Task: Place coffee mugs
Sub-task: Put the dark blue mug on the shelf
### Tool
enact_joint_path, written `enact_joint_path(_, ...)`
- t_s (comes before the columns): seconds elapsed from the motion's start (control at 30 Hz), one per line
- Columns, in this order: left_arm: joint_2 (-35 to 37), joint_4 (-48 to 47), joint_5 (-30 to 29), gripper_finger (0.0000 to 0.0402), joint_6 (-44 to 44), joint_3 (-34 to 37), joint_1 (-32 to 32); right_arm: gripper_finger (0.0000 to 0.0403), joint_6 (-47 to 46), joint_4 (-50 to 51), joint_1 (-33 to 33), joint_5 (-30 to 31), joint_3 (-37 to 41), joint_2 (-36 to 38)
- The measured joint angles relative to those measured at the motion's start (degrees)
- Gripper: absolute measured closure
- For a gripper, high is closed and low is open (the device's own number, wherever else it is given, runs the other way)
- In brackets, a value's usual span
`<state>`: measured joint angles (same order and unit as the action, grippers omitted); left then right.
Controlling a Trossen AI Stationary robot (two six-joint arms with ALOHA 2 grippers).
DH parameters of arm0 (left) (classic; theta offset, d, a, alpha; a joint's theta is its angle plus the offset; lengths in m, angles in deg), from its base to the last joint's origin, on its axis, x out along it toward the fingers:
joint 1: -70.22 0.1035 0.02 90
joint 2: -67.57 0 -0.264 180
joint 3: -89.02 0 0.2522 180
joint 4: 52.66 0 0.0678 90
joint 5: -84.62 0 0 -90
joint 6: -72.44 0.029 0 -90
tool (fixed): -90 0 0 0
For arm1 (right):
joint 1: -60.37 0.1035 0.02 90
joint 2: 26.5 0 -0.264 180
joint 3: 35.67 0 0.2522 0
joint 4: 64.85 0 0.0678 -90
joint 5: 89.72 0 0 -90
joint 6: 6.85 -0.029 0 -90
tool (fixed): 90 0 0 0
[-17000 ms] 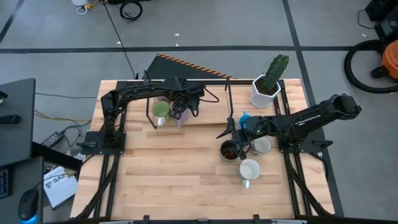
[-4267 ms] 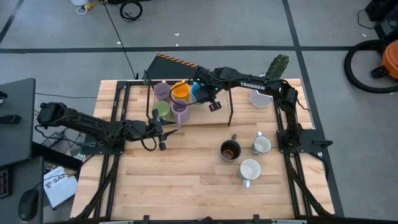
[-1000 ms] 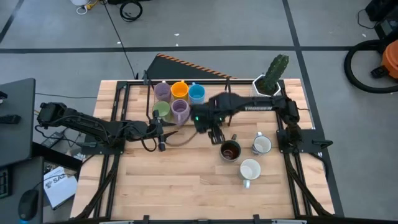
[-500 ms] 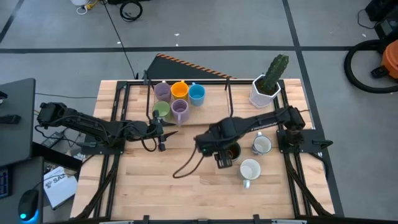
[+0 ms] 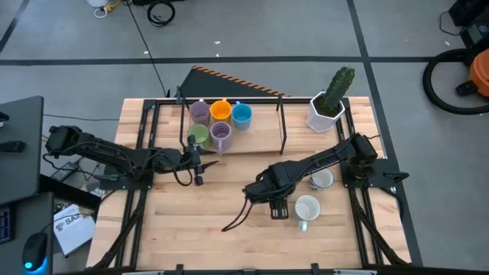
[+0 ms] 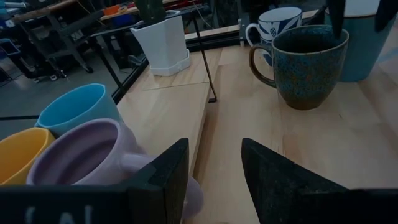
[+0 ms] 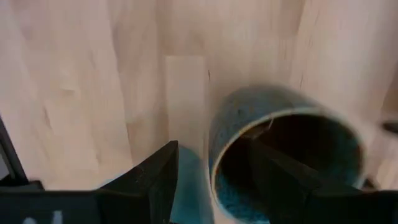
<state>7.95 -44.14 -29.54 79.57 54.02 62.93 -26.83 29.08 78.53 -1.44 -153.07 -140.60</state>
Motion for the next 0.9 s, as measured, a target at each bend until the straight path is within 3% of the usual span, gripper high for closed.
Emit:
enact_joint_path(0.43, 0.0, 0.2, 0.0, 0.0246, 0.2, 0.0, 0.0, 0.0216, -2.5, -3.8, -1.1, -1.3, 7.2, 0.3)
enact_joint_path(0.9, 0.0, 0.2, 0.0, 0.0246, 0.1, 0.0, 0.0, 0.0341, 4.9, -6.0, -1.0, 0.8, 9.9, 0.4)
